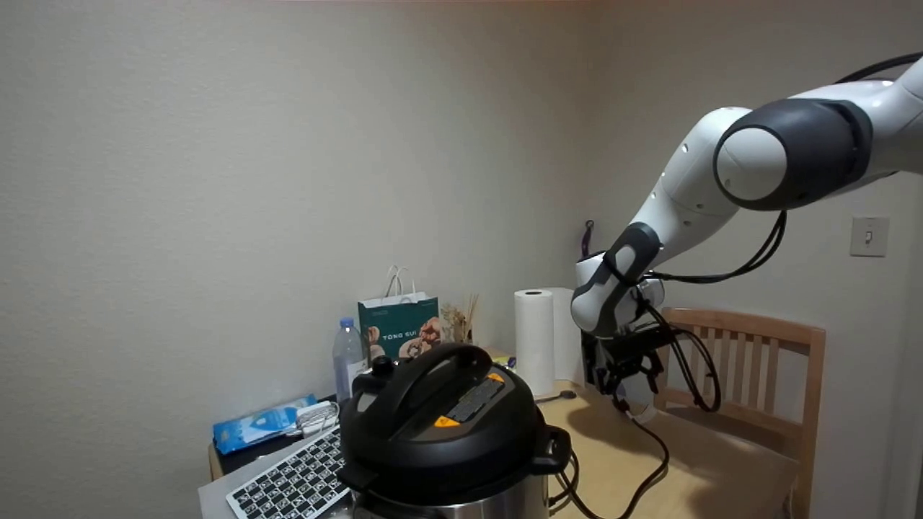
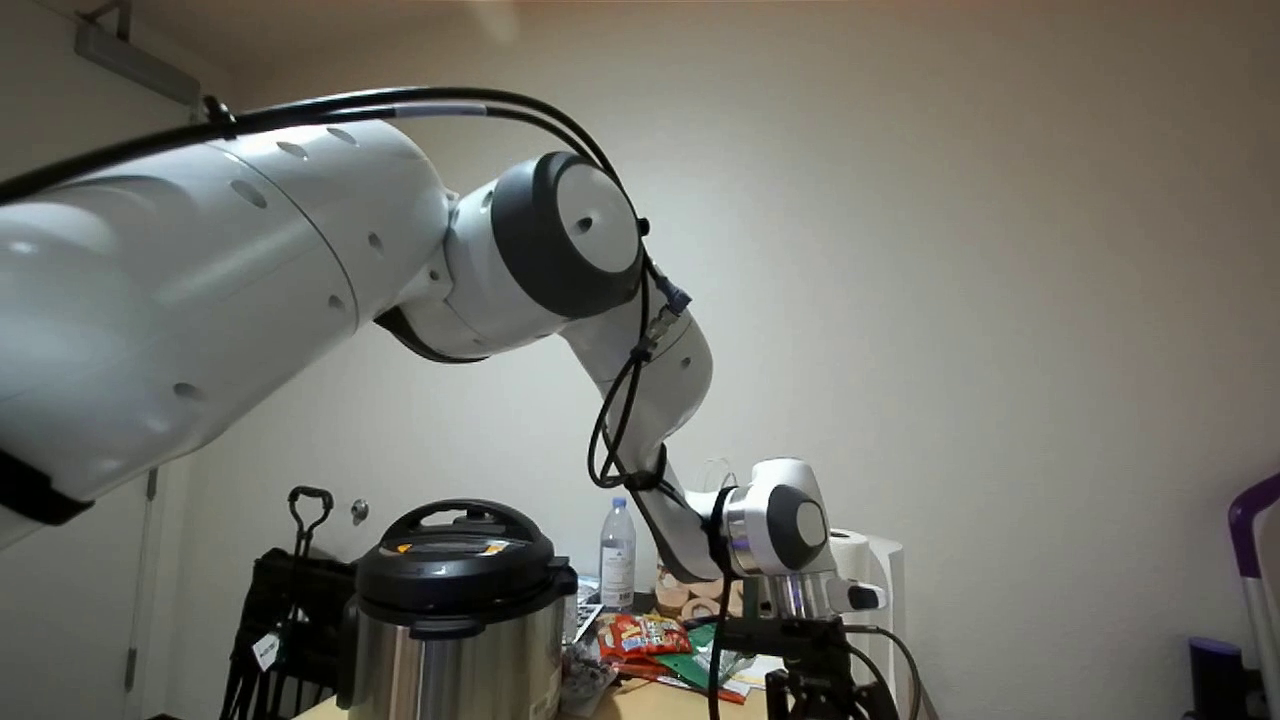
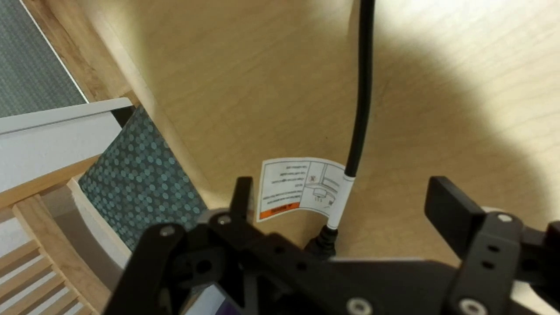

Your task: Move the rice cooker cable to the left

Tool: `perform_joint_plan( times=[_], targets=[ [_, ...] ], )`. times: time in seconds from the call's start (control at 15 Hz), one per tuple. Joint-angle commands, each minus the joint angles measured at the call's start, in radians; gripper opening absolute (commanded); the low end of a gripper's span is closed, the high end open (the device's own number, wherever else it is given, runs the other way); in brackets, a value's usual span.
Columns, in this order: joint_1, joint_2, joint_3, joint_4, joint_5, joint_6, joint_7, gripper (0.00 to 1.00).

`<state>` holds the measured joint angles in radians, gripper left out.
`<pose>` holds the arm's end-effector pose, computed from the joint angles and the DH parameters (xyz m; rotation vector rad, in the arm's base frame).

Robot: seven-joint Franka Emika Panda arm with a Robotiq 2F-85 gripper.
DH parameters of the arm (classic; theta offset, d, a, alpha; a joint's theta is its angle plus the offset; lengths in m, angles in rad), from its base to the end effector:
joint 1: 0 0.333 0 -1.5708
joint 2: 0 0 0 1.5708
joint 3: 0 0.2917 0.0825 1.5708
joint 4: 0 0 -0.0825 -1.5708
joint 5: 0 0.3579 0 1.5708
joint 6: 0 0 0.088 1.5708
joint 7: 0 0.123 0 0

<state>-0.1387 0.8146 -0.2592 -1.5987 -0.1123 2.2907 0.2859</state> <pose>0.5995 -0.2398 0.1433 2.7686 -0.7598 -0.1692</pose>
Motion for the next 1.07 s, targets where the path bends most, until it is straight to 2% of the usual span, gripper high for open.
perform_joint_plan(
  times=[0.0,0.27,0.47,0.53,0.67,1.0],
  targets=[
    [0.0,0.073,0.019,0.065,-0.01,-0.015,-0.039,1.0],
    [-0.015,0.163,0.035,0.16,0.007,-0.034,-0.052,1.0],
    [-0.009,0.197,0.021,0.201,0.006,-0.034,-0.025,0.99],
    [-0.016,0.199,0.022,0.209,0.018,-0.045,-0.018,0.79],
    [-0.036,0.204,0.032,0.233,0.043,-0.078,-0.025,0.71],
    [-0.101,0.199,0.064,0.271,0.114,-0.131,-0.045,0.4]
  ],
)
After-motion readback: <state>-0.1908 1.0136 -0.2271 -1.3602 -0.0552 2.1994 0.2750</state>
